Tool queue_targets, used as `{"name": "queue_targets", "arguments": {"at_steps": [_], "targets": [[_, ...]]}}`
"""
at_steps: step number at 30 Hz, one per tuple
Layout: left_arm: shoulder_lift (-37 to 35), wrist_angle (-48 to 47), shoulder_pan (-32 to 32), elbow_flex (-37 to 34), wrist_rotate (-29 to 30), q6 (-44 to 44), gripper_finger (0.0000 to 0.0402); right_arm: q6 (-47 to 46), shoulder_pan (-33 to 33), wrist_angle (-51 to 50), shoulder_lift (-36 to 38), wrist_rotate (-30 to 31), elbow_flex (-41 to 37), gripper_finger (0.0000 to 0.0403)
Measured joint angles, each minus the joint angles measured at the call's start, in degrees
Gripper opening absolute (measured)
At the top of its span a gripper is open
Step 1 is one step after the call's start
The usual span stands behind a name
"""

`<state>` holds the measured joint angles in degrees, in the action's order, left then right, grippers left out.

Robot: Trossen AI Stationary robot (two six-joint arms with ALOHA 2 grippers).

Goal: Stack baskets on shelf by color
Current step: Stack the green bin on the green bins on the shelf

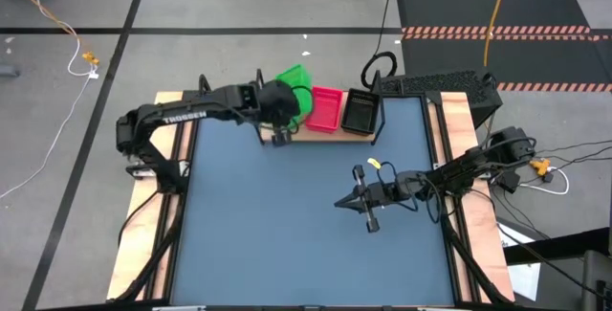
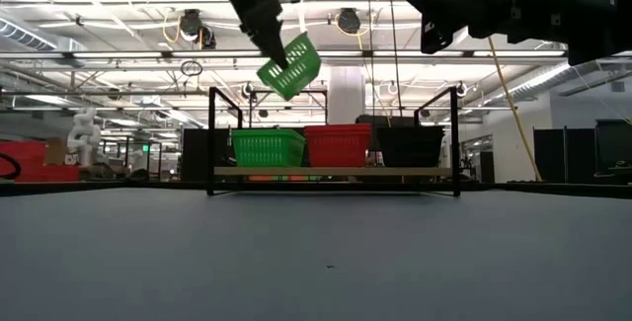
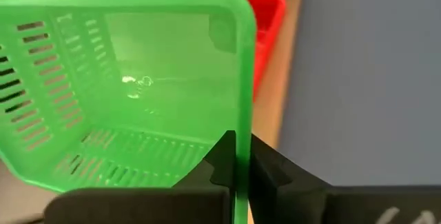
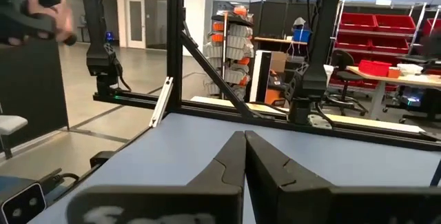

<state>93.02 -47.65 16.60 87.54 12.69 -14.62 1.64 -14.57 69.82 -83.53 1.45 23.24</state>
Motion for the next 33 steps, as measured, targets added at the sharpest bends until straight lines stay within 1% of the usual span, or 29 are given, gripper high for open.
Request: {"name": "queue_targets", "arguments": {"at_steps": [2, 5, 8, 12, 16, 19, 22, 28, 30, 33], "targets": [[0.3, 1.3, 1.4, 0.0, 0.5, -3.1, 0.0016, 0.6, 0.0, 0.0, 0.0, 0.0, 0.0, 0.0000], [2.0, 0.8, 3.6, 0.0, 1.0, -5.9, 0.0007, 0.7, 0.0, 0.0, 0.0, 0.0, 0.0, 0.0000], [3.9, -1.7, 5.3, -0.1, 1.5, -7.0, 0.0017, 0.7, 0.0, -0.2, 0.0, 0.0, 0.0, 0.0000], [6.6, -2.0, 5.6, -0.1, 1.9, -8.3, 0.0029, 1.0, 0.0, -1.5, 0.0, 0.0, 0.0, 0.0000], [8.9, -2.8, 5.1, -0.1, 2.0, -9.7, 0.0022, 1.6, 0.0, -3.3, 0.0, 0.0, 0.0, 0.0000], [9.6, -2.4, 4.6, -0.1, 4.0, -10.0, 0.0020, 1.6, 0.0, -3.7, 0.0, 0.0, 0.0, 0.0000], [9.5, -2.5, 4.3, -0.1, 5.4, -10.0, 0.0038, 1.8, 0.0, -5.0, 0.0, 0.0, 0.0, 0.0000], [8.9, -6.7, 4.3, 0.0, 5.4, -10.8, 0.0102, 2.2, 0.8, -7.7, 0.0, 0.2, 0.0, 0.0000], [9.0, -8.7, 4.4, 0.0, 5.5, -11.2, 0.0114, 2.1, 1.0, -8.1, 0.0, 0.2, 0.0, 0.0000], [9.0, -9.3, 4.4, 0.0, 6.3, -11.2, 0.0121, 2.1, 1.0, -8.3, 0.0, 0.2, 0.0, 0.0000]]}}
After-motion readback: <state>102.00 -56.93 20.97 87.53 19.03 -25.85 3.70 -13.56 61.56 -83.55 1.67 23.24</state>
